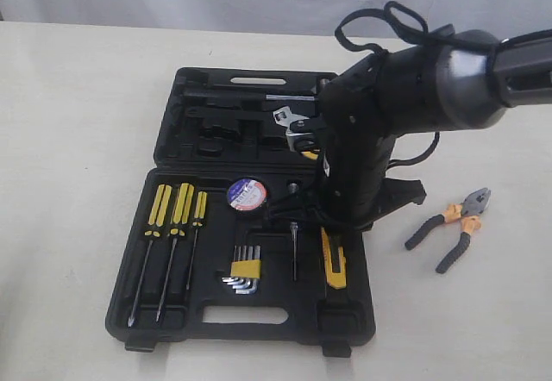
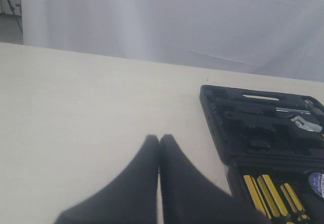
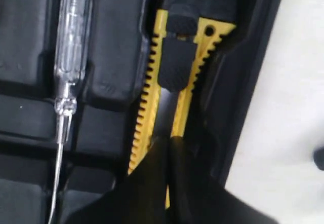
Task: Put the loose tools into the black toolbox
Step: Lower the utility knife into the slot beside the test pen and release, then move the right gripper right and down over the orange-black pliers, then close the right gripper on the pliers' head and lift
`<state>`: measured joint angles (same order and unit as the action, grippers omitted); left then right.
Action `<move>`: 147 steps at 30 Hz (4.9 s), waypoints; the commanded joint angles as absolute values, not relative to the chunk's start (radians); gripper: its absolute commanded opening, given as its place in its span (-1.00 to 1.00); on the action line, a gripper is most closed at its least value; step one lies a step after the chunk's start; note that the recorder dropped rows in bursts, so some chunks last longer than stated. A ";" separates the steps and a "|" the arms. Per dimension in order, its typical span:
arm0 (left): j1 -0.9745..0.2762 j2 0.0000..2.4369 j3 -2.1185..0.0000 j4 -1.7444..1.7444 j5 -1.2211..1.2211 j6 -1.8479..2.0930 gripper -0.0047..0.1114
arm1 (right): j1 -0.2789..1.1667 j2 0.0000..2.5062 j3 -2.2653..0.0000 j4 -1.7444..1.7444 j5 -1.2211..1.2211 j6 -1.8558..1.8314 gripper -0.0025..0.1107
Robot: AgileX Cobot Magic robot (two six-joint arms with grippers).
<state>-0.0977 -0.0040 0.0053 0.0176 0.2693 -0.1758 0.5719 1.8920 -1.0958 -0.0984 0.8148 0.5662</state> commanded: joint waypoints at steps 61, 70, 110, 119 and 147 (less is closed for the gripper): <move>-0.103 0.000 0.000 0.022 0.270 -0.175 -0.92 | 0.051 1.722 -0.906 -0.149 0.871 -0.258 -0.96; -0.103 0.000 0.000 0.022 0.270 -0.175 -0.92 | 0.051 1.796 -0.906 -0.151 0.787 -0.300 -0.96; -0.103 0.000 0.000 0.022 0.270 -0.175 -0.92 | 0.142 1.614 -1.092 0.036 0.947 -0.780 -0.96; -0.103 0.000 0.000 0.022 0.270 -0.175 -0.92 | 0.142 1.504 -1.092 0.082 1.082 -0.778 -0.96; -0.103 0.000 0.000 0.022 0.270 -0.175 -0.92 | 0.142 1.697 -1.092 -0.067 1.025 -1.456 -0.57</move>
